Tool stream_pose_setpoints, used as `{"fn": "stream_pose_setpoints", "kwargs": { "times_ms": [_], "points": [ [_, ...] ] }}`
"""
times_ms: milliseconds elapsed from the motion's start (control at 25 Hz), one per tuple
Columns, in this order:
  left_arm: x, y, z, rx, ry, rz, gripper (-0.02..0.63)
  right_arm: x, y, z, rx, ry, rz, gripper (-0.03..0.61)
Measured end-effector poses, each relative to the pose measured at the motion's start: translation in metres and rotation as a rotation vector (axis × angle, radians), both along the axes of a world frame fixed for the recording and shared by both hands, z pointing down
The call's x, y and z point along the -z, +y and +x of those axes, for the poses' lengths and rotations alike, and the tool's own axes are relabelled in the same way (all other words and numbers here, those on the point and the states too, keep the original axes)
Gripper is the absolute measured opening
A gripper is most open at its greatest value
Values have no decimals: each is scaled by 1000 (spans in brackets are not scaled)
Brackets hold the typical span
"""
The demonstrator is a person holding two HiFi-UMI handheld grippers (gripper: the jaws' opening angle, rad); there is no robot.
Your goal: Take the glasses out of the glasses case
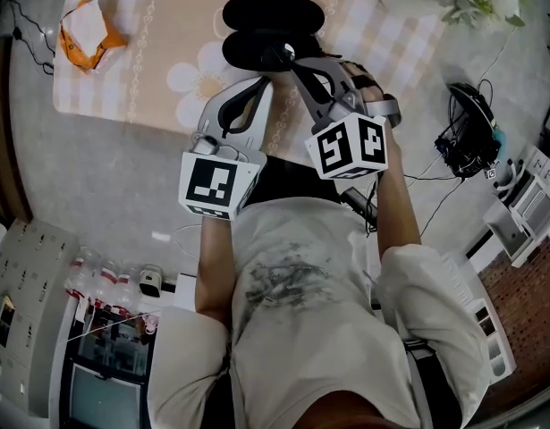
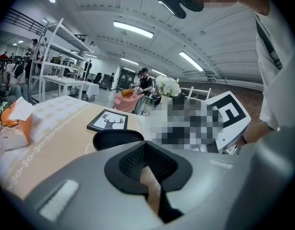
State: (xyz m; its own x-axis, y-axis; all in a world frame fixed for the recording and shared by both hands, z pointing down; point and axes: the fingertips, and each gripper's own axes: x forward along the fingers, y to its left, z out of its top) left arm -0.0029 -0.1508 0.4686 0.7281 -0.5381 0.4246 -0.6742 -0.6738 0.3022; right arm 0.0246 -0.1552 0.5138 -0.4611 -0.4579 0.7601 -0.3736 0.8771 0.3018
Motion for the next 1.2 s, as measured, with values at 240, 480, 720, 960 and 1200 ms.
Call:
{"fn": "stream_pose_setpoints", "kwargs": {
  "times_ms": [240,480,720,960,1200],
  "points": [
    [0,12,3,-29,-3,3,9,1,12,4,-35,-2,8,18],
    [-2,23,6,-52,-1,1,9,0,25,10,-67,3,12,18],
    [-5,33,11,-75,-4,-3,9,-7,37,18,-89,18,6,18],
    [-10,42,12,-92,-9,-12,9,-18,52,22,-91,37,-7,18],
    [-18,50,12,-100,-16,-27,9,-31,63,22,-86,43,-25,18]
  ]
}}
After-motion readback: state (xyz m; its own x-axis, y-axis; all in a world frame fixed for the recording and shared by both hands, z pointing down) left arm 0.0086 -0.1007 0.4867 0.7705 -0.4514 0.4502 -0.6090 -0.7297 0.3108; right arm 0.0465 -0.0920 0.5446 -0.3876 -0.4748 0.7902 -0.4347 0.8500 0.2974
